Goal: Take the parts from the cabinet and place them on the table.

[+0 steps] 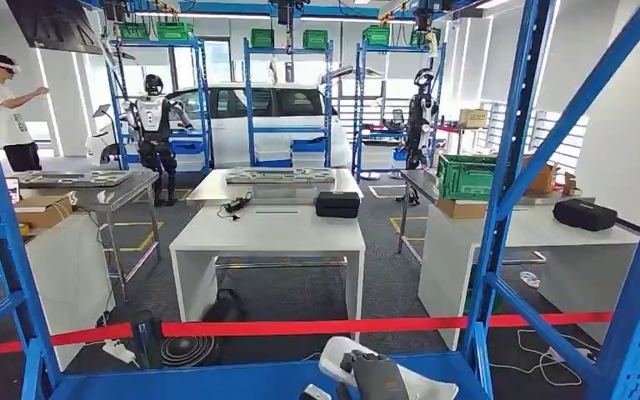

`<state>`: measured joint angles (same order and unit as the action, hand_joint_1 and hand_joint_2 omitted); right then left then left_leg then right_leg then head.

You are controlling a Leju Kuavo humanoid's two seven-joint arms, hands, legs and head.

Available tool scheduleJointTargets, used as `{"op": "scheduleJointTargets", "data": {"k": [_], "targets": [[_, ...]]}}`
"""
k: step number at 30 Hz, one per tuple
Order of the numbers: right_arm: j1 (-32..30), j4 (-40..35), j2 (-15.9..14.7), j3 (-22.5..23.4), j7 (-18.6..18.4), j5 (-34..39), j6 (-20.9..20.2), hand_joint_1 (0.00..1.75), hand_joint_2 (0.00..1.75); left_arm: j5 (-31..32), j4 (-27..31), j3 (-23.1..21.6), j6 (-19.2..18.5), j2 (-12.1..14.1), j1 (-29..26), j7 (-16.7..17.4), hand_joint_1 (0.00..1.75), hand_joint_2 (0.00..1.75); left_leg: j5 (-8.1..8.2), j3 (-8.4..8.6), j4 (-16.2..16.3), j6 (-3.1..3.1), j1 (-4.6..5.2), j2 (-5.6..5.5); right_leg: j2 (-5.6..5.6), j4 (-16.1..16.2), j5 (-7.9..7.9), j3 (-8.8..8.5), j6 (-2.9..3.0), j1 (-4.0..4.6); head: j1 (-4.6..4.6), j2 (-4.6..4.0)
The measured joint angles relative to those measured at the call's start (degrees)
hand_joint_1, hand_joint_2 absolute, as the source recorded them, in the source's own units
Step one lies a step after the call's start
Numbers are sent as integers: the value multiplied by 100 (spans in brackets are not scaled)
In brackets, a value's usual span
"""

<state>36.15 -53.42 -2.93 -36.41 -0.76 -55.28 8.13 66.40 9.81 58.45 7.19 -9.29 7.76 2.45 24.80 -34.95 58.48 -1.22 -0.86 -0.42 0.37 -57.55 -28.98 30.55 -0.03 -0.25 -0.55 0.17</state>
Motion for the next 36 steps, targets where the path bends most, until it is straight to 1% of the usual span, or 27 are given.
{"op": "scheduleJointTargets", "data": {"k": [5, 10, 33, 34, 35, 36], "targets": [[15, -391, 0, 0, -4, 15, 0, 175, 175, 0, 0, 0, 0, 0, -2, -2, 0, 175, 0, 0, 0, 0, 0, 0, 0, 0, 0, 0, 0, 0, 0, 0], [14, -564, 0, 0, -11, 22, -4, 175, 175, 0, 0, 0, 2, 0, -2, -2, 0, 175, 0, -1, 0, 0, 0, 0, 0, 0, 0, 1, 0, 0, 0, 0], [10, -754, 0, 0, 33, 39, 42, 175, 175, 0, 0, 2, 0, 0, -4, -35, 0, 175, 0, -2, 0, 0, 0, 0, 0, 0, 0, 2, 0, 0, 0, 0], [9, -806, 0, -2, 44, 48, 48, 175, 175, 0, 0, 2, 0, 0, -4, -44, 0, 175, 0, -2, 0, 0, 0, 0, 0, 0, 0, 2, 1, 0, 0, 0], [2, -1041, 0, -11, 59, 89, 50, 175, 175, -11, 0, 11, -2, 0, -4, -81, 0, 175, 0, -2, 0, 0, 0, 0, 0, 0, 0, 3, 1, 0, 0, 0], [-46, -1491, -7, -74, -39, 153, 11, 175, 175, -13, 0, 37, -33, 0, -3, -140, 0, 175, 1, -2, 0, 0, 0, 1, 0, 0, -5, 12, 6, 0, 0, 0]]}}
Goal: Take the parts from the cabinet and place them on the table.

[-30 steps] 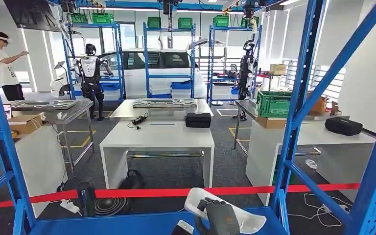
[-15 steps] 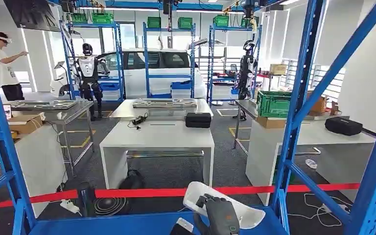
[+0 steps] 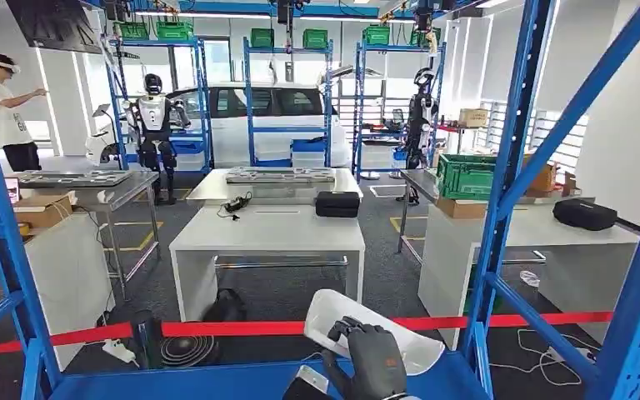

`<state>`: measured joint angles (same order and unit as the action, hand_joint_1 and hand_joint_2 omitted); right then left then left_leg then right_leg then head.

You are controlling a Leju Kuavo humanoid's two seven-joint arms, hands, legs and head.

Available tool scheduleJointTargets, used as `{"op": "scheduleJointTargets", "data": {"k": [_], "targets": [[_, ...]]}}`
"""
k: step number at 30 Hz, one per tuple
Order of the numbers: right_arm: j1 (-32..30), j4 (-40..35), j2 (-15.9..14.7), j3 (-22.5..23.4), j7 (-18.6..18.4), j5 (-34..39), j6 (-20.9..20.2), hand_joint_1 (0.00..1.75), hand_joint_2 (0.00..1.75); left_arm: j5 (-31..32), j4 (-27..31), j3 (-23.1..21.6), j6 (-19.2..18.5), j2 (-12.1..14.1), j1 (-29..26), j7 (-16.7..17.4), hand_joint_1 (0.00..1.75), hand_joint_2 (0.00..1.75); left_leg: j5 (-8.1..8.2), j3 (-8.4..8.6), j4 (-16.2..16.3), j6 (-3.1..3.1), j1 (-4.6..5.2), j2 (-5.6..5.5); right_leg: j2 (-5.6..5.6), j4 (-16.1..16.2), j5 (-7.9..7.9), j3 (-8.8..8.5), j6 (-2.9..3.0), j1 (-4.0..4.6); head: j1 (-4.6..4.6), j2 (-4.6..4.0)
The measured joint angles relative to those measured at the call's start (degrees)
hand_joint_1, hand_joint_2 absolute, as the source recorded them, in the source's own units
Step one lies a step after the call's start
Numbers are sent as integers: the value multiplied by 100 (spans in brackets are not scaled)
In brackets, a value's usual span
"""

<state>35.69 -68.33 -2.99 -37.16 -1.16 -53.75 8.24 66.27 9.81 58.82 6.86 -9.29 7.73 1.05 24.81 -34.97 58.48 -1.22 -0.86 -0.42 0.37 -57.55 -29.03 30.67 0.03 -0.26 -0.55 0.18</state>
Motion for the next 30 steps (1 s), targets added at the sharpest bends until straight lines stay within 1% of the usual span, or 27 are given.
{"op": "scheduleJointTargets", "data": {"k": [2, 6, 10, 11, 12, 13, 15, 16, 17, 18, 19, 20, 21, 22, 23, 24, 25, 26, 27, 28, 29, 30], "targets": [[-88, -227, -20, -15, -22, 55, 2, 175, 175, 26, 0, 0, -28, 0, 0, 28, 0, 175, 1, 0, 0, 0, 0, 0, 0, 0, 0, -1, 0, 0, 0, 0], [-312, -478, -50, -22, 68, 223, 133, 175, 175, 92, 0, 0, -90, 2, -27, 142, 0, 175, 1, 0, 0, 0, 0, 0, -1, 0, 0, -1, 0, 0, 0, 0], [-508, -772, -74, -42, 361, 319, 227, 175, 175, 146, 0, 0, -81, 2, -56, 271, 0, 175, 2, -1, 0, 0, 1, 0, 0, 2, 0, 0, 0, -1, 0, 0], [-544, -861, -81, -57, 437, 319, 234, 175, 175, 155, 2, 0, -81, 7, -55, 293, 0, 175, 30, -12, 32, 24, 39, 3, -1, 29, 12, -10, -25, -30, 0, 0], [-577, -972, -83, -81, 502, 313, 240, 175, 175, 159, 2, 0, -81, 11, -55, 323, 0, 175, 40, -14, 30, 48, 32, 4, -3, 23, 5, -11, -47, -38, 2, 0], [-604, -1062, -85, -109, 529, 291, 238, 175, 175, 164, 2, 0, -81, 13, -55, 350, 0, 175, 50, -12, 29, 63, 41, 4, -3, 23, 0, -12, -55, -41, 9, 0], [-653, -1250, -90, -190, 555, 207, 192, 175, 175, 175, 2, 0, -87, 13, -53, 374, 0, 175, 6, -1, 13, 83, 49, 0, 2, 37, 39, -22, -94, -52, 9, 0], [-678, -1360, -90, -219, 555, 170, 168, 175, 175, 188, 0, 0, -92, 7, -47, 374, 0, 175, -45, 27, -79, 110, -3, 11, 5, 30, 25, -27, -106, -23, 4, 0], [-710, -1436, -101, -243, 555, 149, 160, 175, 175, 203, 2, 0, -96, -2, -37, 372, 0, 175, -76, 46, -124, 138, -11, 32, 0, -80, -97, 12, -102, -41, 11, 0], [-720, -1512, -109, -289, 557, 109, 140, 175, 175, 210, 2, 0, -98, -2, -28, 372, 0, 175, -95, 31, -136, 168, -15, 41, -4, -417, -356, 163, -102, -39, -7, 0], [-753, -1574, -127, -328, 564, 94, 133, 175, 175, 219, 2, 0, -103, 0, -25, 374, 0, 175, -98, 6, -129, 166, -15, 49, -8, -891, -623, 379, -119, -41, -9, 0], [-814, -1617, -142, -354, 564, 92, 131, 175, 175, 225, 2, 0, -105, 0, -23, 378, 0, 175, -101, -20, -118, 168, -12, 54, -8, -1363, -834, 584, -130, -45, -7, 0], [-875, -1652, -160, -378, 559, 74, 125, 175, 175, 229, 2, 0, -105, 0, -20, 385, 0, 175, -106, -47, -100, 164, -12, 61, -8, -1732, -950, 742, -141, -48, -9, 0], [-912, -1665, -175, -398, 553, 53, 118, 175, 175, 238, 2, 0, -111, 0, -21, 389, 0, 175, -114, -75, -79, 151, -12, 62, -9, -1819, -910, 773, -146, -55, -11, 0], [-933, -1676, -186, -413, 540, 37, 103, 175, 175, 243, 2, 0, -142, 0, -21, 389, 0, 175, -126, -110, -50, 133, -18, 61, -12, -1596, -723, 652, -146, -71, -11, 0], [-940, -1693, -188, -428, 533, 22, 96, 175, 175, 245, 0, 0, -151, -9, -18, 387, 0, 175, -135, -148, -19, 116, -28, 62, -14, -1162, -490, 422, -144, -83, -11, 0], [-939, -1709, -188, -439, 531, 2, 90, 175, 175, 245, 0, 0, -157, -11, -12, 387, 0, 175, -148, -194, 28, 87, -45, 60, -19, -541, -252, 77, -147, -96, -13, 0], [-938, -1724, -188, -448, 529, 0, 90, 175, 175, 249, 4, 0, -157, -7, -1, 387, 0, 175, -160, -233, 77, 48, -43, 57, -31, -98, -289, -107, -130, -102, -13, 0], [-967, -1735, -190, -461, 522, -2, 83, 175, 175, 254, 11, 0, -157, 0, -1, 387, 0, 175, -189, -243, 61, -7, -35, 31, 2, -271, -167, -86, -89, -40, -4, 0], [-962, -1750, -192, -463, 520, -7, 83, 175, 175, 260, 11, 0, -157, -2, 2, 387, 0, 175, -204, -245, 83, -50, -24, 27, 2, -261, -138, -20, -21, -42, -18, 0], [-961, -1757, -192, -468, 520, -9, 83, 175, 175, 260, 9, 0, -160, -2, 4, 385, 0, 175, -239, -265, 84, -100, -22, 24, 6, -239, -175, 2, 25, -46, -11, 0], [-964, -1774, -192, -474, 514, -13, 81, 175, 175, 260, 9, 0, -160, -2, 6, 378, 0, 175, -277, -268, 46, -151, -27, 26, 10, -239, -151, 29, 63, -36, 4, 0]]}}
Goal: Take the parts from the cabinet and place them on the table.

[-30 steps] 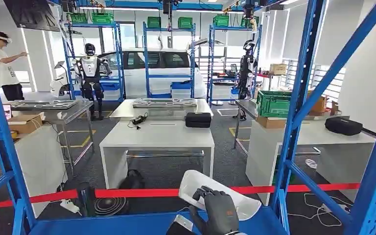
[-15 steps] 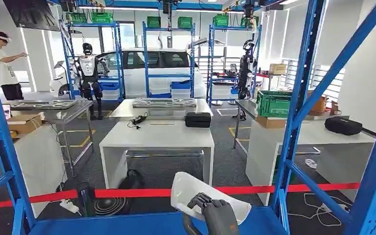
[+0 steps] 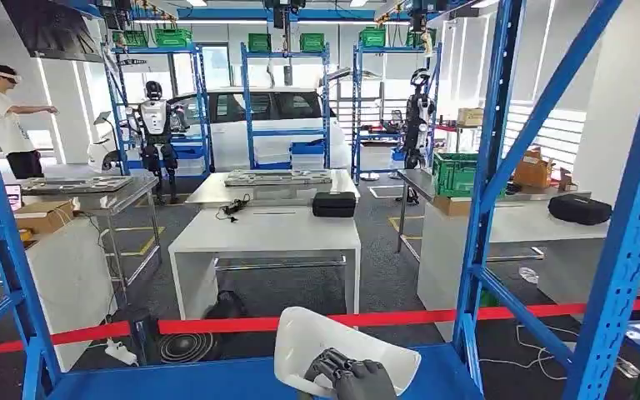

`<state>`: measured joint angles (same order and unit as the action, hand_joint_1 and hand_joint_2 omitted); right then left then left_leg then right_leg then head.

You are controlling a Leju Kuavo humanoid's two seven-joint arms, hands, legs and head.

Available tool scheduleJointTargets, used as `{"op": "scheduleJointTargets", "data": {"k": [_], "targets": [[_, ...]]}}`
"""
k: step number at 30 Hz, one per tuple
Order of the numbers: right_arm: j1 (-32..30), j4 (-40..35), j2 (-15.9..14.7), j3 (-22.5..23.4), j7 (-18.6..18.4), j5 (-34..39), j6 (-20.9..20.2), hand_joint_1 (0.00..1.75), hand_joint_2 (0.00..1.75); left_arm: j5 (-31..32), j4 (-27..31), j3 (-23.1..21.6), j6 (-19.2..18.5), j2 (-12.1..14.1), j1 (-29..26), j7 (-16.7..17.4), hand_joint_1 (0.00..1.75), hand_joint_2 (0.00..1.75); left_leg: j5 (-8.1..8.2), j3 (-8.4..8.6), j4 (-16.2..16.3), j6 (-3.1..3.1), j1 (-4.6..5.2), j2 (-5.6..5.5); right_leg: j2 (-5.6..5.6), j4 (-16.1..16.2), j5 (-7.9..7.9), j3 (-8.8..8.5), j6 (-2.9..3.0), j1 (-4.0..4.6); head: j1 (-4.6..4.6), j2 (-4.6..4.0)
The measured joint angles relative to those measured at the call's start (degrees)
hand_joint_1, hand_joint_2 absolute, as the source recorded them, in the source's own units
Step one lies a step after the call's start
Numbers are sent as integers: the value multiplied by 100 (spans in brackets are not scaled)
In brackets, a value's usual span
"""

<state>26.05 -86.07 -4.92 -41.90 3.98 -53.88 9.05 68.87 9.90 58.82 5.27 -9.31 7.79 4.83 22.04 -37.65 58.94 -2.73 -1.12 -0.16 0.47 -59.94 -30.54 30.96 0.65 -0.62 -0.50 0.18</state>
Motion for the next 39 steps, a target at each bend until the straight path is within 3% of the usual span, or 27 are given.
{"op": "scheduleJointTargets", "data": {"k": [1, 2, 3, 5, 6, 7, 8, 10, 11, 12, 15, 17, 18, 20, 21, 22, 24, 26, 27, 28, 31, 32, 34, 36, 37, 38, 39], "targets": [[1, -11, 0, -4, -35, -17, -4, 175, 175, 0, 0, 0, 0, 4, -11, 0, 0, 175, -47, -46, -24, -50, -9, -3, -12, 33, 69, 39, 73, -10, -4, 0], [4, -26, 11, -4, -59, -44, -15, 175, 175, 2, 0, 0, 0, 9, -12, -2, 0, 175, 67, -96, 47, -70, -28, -3, -27, 47, 133, 92, 121, -34, -2, 0], [-12, -48, 13, -7, -94, -72, -35, 175, 175, 2, 0, 0, 0, 7, -11, 0, 0, 175, 400, -204, 295, -79, -22, 2, -25, 49, 193, 162, 167, -36, 15, 0], [-52, -103, 26, -15, -138, -140, -94, 175, 175, 2, -2, 0, 2, 2, -14, 2, 0, 175, 1030, -452, 1144, -116, -23, 3, -29, 47, 305, 308, 185, -23, 24, -2], [-95, -126, 39, -28, -159, -179, -109, 175, 175, 0, -2, 0, 2, 2, -17, -4, 0, 175, 1208, -535, 1536, -122, -20, 2, -34, 45, 356, 380, 184, -15, 24, 0], [-145, -142, 40, -41, -175, -205, -133, 175, 175, 0, -2, 0, 2, 2, -23, -9, 0, 175, 1231, -521, 1749, -121, -20, 2, -39, 41, 410, 451, 181, -6, 26, 0], [-200, -157, 39, -50, -173, -241, -142, 175, 175, 0, 0, 0, 4, 2, -31, -9, 0, 175, 1129, -386, 1701, -111, -19, 3, -43, 39, 459, 513, 173, -1, 26, 0], [-312, -216, 39, -52, -173, -330, -142, 175, 175, 35, 0, 0, 4, 2, -49, -7, 0, 175, 777, 277, 899, -66, -16, 3, -42, 37, 557, 626, 141, 0, 28, 0], [-351, -255, 39, -52, -175, -369, -142, 175, 175, 68, 2, 0, 4, 2, -49, -6, 0, 175, 739, 677, 364, -33, -12, 0, -39, 31, 598, 651, 119, 0, 28, 0], [-392, -293, 39, -50, -173, -391, -142, 175, 175, 74, 2, 0, 4, 2, -36, -2, 0, 175, 962, 964, -93, -7, 14, -8, -42, 26, 637, 680, 77, 18, 35, 0], [-443, -348, 42, -48, -168, -422, -149, 175, 175, 109, 0, 0, 4, -15, -45, 24, 0, 175, 855, 859, -45, 91, 67, -15, -48, 79, 764, 645, -35, -2, 20, 0], [-498, -365, 39, -31, -164, -452, -164, 175, 175, 153, 0, -2, 0, -37, -48, 77, 0, 175, 727, 798, -100, 202, 11, 35, -26, 53, 743, 684, -108, -13, 20, -2], [-530, -389, 39, -15, -155, -485, -206, 175, 175, 190, 2, -6, 0, -35, -38, 116, 0, 175, 669, 737, -105, 258, 17, 47, -27, -123, 446, 771, -134, -10, 4, -2], [-593, -400, 42, 22, -92, -542, -265, 175, 175, 230, 11, -11, -4, -31, -21, 208, 0, 175, 544, 591, -98, 287, 23, 48, -27, -897, -227, 1017, -183, -15, -4, -2], [-633, -400, 42, 24, -7, -566, -306, 175, 175, 236, 9, -11, -4, -35, -10, 266, 0, 175, 464, 484, -87, 294, 31, 51, -25, -1388, -470, 1144, -198, -13, -9, -2], [-656, -398, 44, 24, 66, -592, -330, 175, 175, 227, 9, -11, -2, -35, -1, 306, 0, 175, 405, 392, -73, 292, 36, 52, -26, -1668, -508, 1181, -201, -12, -9, 0], [-659, -376, 105, 24, 177, -607, -367, 175, 175, 168, 9, -11, 18, -35, 30, 352, 0, 175, 282, 186, -27, 274, 40, 60, -27, -1520, -175, 884, -176, -8, -17, 0], [-642, -367, 168, 24, 205, -612, -380, 175, 175, 151, 9, -11, 22, -35, 60, 361, 0, 175, 187, 32, 21, 243, 41, 58, -28, -632, 86, 186, -116, 8, -20, -2], [-615, -367, 203, 24, 214, -612, -380, 175, 175, 149, 9, -11, 22, -44, 78, 361, 0, 175, 140, -15, 55, 217, 43, 55, -31, -51, -130, -207, -55, 29, -26, 0], [-614, -367, 232, 24, 227, -612, -378, 175, 175, 146, 9, -11, 24, -44, 86, 363, 0, 175, 93, -29, 58, 173, 54, 43, -36, 102, -167, -303, -43, 59, -13, 0], [-577, -361, 273, 24, 325, -575, -450, 175, 175, 57, 9, -9, 72, -46, 93, 350, 0, 175, -53, -8, -36, 53, 43, 46, -24, 130, -68, -202, 60, 106, -15, 0], [-541, -350, 306, 20, 396, -529, -501, 175, 175, -7, 9, 2, 81, -33, 85, 326, 0, 175, -73, -68, -32, 21, 37, 33, -44, 187, 44, -143, 113, 39, -13, -2], [-344, -280, 454, -74, 531, -348, -647, 175, 175, -192, 9, 85, 153, -26, 51, 177, 0, 175, 540, -236, 390, -30, 31, 14, -42, 190, 195, 26, 193, 18, 2, -7], [-208, -201, 564, -214, 568, -207, -728, 175, 175, -278, 9, 157, 269, -20, 8, 68, 0, 175, 1132, -444, 1249, -84, 20, 15, -29, 186, 340, 204, 192, 21, 20, -9], [-188, -160, 601, -282, 566, -173, -743, 175, 175, -299, 9, 192, 308, -20, -13, 42, 0, 175, 1231, -495, 1602, -98, 20, 14, -37, 183, 404, 276, 182, 22, 24, -7], [-181, -129, 632, -330, 564, -157, -748, 175, 175, -306, 9, 227, 328, -20, -36, 26, 0, 175, 1135, -443, 1757, -106, 16, 17, -56, 176, 475, 360, 169, 20, 28, -9], [-166, -109, 647, -361, 553, -133, -750, 175, 175, -310, 9, 247, 334, -20, -55, 24, 0, 175, 933, -279, 1659, -112, 11, 17, -73, 166, 537, 441, 151, 14, 31, -9]]}}
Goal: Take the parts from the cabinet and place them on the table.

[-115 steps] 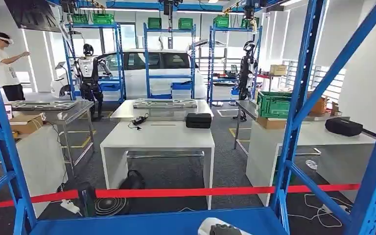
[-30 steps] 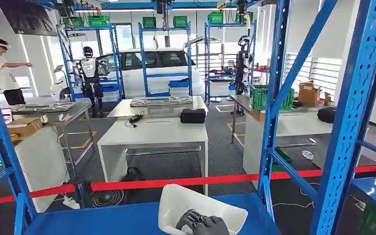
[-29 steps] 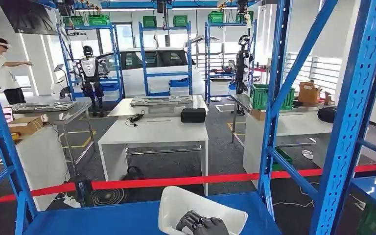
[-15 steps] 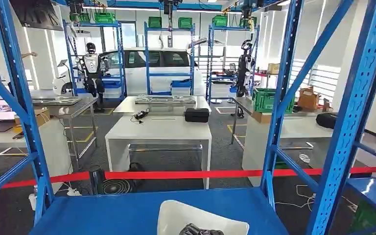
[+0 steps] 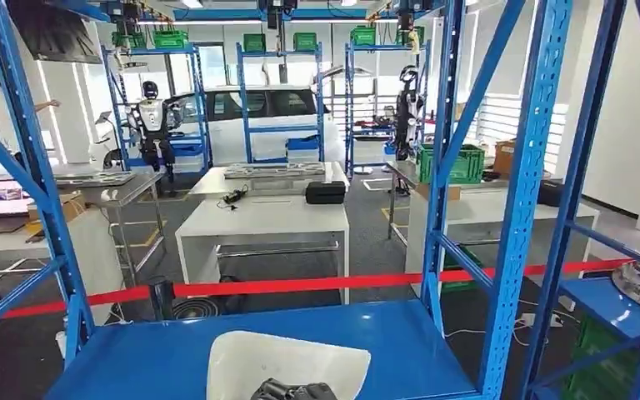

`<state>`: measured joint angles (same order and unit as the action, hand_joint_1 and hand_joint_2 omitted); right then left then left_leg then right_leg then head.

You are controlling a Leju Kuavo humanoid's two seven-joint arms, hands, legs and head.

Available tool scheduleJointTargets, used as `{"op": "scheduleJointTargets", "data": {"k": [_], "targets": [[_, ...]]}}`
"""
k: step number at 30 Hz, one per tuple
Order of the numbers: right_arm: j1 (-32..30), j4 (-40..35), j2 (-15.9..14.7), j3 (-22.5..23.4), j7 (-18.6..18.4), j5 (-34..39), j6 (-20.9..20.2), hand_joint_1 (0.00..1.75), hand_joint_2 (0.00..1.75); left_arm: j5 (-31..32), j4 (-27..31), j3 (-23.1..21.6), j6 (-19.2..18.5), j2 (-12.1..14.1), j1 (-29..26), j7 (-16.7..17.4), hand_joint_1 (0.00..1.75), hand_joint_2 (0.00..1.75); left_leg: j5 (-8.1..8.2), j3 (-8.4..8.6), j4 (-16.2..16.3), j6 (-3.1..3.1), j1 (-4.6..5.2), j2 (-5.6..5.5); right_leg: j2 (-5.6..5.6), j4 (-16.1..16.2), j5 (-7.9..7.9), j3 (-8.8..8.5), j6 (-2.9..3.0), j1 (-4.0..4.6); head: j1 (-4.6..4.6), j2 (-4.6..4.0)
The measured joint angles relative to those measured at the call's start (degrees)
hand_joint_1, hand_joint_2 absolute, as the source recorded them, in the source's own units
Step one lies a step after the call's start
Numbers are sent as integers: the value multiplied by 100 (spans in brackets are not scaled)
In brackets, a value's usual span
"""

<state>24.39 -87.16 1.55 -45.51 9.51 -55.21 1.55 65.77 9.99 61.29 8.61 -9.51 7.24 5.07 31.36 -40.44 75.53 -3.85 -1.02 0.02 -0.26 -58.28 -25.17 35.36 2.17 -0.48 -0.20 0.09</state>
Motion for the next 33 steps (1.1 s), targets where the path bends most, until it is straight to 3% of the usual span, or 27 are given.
{"op": "scheduleJointTargets", "data": {"k": [1, 2, 3, 4, 5, 7, 8, 9, 10, 12, 13, 14, 15, 17, 18, 19, 20, 23, 24, 25, 27, 28, 29, 30, 31, 32, 33], "targets": [[29, 15, 7, -26, -6, 2, 2, 175, 175, -2, 0, 11, 13, 0, -15, 0, 0, 175, -189, 220, -251, -7, -9, 1, -12, -11, 45, 72, -20, -9, -2, 2], [78, 35, 20, -61, -9, 15, 2, 175, 175, -2, 2, 33, 22, 0, -26, 0, 0, 175, -336, 668, -834, -18, -24, 1, -21, -41, 108, 165, -52, -24, 2, 2], [122, 44, 42, -87, -15, 55, 2, 175, 175, -9, 0, 48, 15, -2, -18, 4, 0, 175, -151, 1053, -1415, -35, -42, -14, -27, -82, 148, 208, -92, -20, 2, 2], [164, 48, 59, -118, -37, 107, 4, 175, 175, -46, 2, 61, -28, 0, -16, 20, 0, 175, 5, 1292, -1762, 20, 13, -36, -22, -108, 178, 250, -126, 1, 13, 2], [225, 63, 77, -168, -70, 173, 4, 175, 175, -63, 2, 92, -42, 2, -28, 28, 0, 175, -31, 1179, -1708, 104, 14, -51, -29, -91, 230, 233, -162, 11, -11, 2], [354, 81, 76, -306, -151, 379, 26, 175, 175, -153, 4, 160, 37, 2, -44, 33, 0, 175, -58, 1147, -1684, 207, 33, -36, -23, -53, 321, 241, -227, 3, -11, 2], [409, 101, 57, -350, -188, 475, 59, 175, 175, -201, 2, 201, 103, -2, -83, -11, 0, 175, -135, 1091, -1715, 299, 16, -11, -18, -53, 357, 283, -275, -9, -13, 0], [463, 111, 26, -378, -197, 572, 105, 175, 175, -230, 2, 236, 133, 0, -85, -77, 0, 175, -200, 1025, -1718, 355, 6, 27, -5, -160, 145, 342, -301, -18, -15, -4], [506, 120, -30, -398, -218, 623, 157, 175, 175, -240, 4, 266, 164, 4, -103, -118, 0, 175, -272, 933, -1718, 399, 7, 29, -3, -437, -232, 440, -316, -18, -26, -2], [568, 146, -103, -415, -377, 623, 251, 175, 175, -214, 7, 288, 166, 20, -146, -184, 0, 175, -426, 781, -1711, 419, 21, 30, 0, -1294, -888, 675, -340, -14, -35, -2], [585, 166, -131, -417, -513, 575, 265, 175, 175, -169, 7, 288, 160, 20, -161, -205, 0, 175, -507, 672, -1701, 431, 35, 31, 3, -1712, -1039, 752, -338, -10, -37, 0], [604, 190, -149, -417, -628, 516, 264, 175, 175, -112, 4, 288, 142, 20, -173, -225, 0, 175, -584, 561, -1685, 428, 48, 31, 9, -1931, -986, 739, -321, -2, -42, 0], [629, 216, -168, -415, -752, 448, 264, 175, 175, -63, 4, 288, 98, 20, -178, -251, 0, 175, -652, 459, -1670, 426, 63, 36, 11, -1884, -805, 596, -292, 11, -42, 0], [666, 251, -219, -384, -901, 308, 273, 175, 175, 57, 2, 277, 19, 20, -169, -282, 0, 175, -774, 297, -1654, 427, 93, 39, 12, -1211, -441, 14, -197, 60, -50, 0], [670, 256, -245, -343, -942, 238, 280, 175, 175, 112, 2, 269, -42, 17, -152, -280, 0, 175, -839, 240, -1651, 423, 104, 33, 12, -651, -435, -415, -115, 94, -55, 0], [676, 256, -266, -293, -953, 182, 284, 175, 175, 142, 0, 264, -94, -7, -136, -269, 0, 175, -893, 208, -1639, 400, 105, 30, -10, -116, -718, -749, -9, 129, -50, 2], [670, 256, -288, -256, -946, 131, 299, 175, 175, 157, 11, 262, -120, -2, -120, -267, 0, 175, -949, 214, -1657, 361, 93, 26, -38, 25, -707, -824, -85, 131, -46, 2], [675, 258, -354, -199, -929, 70, 295, 175, 175, 168, 11, 247, -151, -9, -74, -251, 0, 175, -1138, 210, -1773, 228, 83, 50, -11, 120, -539, -698, -25, 160, -57, 0], [679, 260, -367, -188, -922, 61, 297, 175, 175, 168, 13, 240, -153, -2, -60, -247, 0, 175, -1105, 166, -1739, 217, 52, 44, -35, 169, -418, -645, 0, 98, -52, -7], [678, 260, -369, -188, -924, 57, 295, 175, 175, 168, 11, 230, -153, -13, -55, -236, 0, 175, -792, 65, -1585, 192, 71, 15, -16, 193, -331, -568, 37, 93, -42, -7], [668, 262, -376, -188, -922, 48, 291, 175, 175, 170, 11, 225, -153, -15, -53, -238, 0, 175, -36, -122, -772, 114, 44, 10, -11, 190, -153, -363, 40, 73, -22, -4], [657, 267, -387, -186, -905, 35, 282, 175, 175, 168, 13, 225, -153, -13, -45, -245, 0, 175, 177, -194, -337, 83, 37, 10, -15, 182, -74, -279, 34, 71, -22, -4], [650, 273, -396, -186, -889, 26, 260, 175, 175, 160, 13, 225, -149, -9, -40, -258, 0, 175, 208, -202, -65, 64, 32, 11, -22, 170, -5, -182, 21, 67, -20, -4], [648, 286, -404, -186, -861, 20, 245, 175, 175, 142, 18, 225, -140, -9, -35, -264, 0, 175, 59, -108, 25, 47, 23, 12, -28, 147, 77, -57, 2, 57, -15, -4], [648, 301, -406, -183, -826, 15, 230, 175, 175, 136, 22, 225, -133, -9, -30, -264, 0, 175, -145, 81, -110, 37, 16, 13, -34, 121, 140, 50, -19, 46, -15, -4], [652, 313, -404, -179, -798, 15, 214, 175, 175, 136, 26, 225, -125, -9, -28, -260, 0, 175, -323, 367, -429, 29, 7, 13, -38, 83, 198, 156, -42, 32, -13, -4], [656, 326, -404, -175, -785, 15, 204, 175, 175, 136, 26, 225, -125, -9, -19, -256, 0, 175, -382, 744, -892, 20, -6, 12, -38, 42, 248, 249, -71, 18, -11, -4]]}}
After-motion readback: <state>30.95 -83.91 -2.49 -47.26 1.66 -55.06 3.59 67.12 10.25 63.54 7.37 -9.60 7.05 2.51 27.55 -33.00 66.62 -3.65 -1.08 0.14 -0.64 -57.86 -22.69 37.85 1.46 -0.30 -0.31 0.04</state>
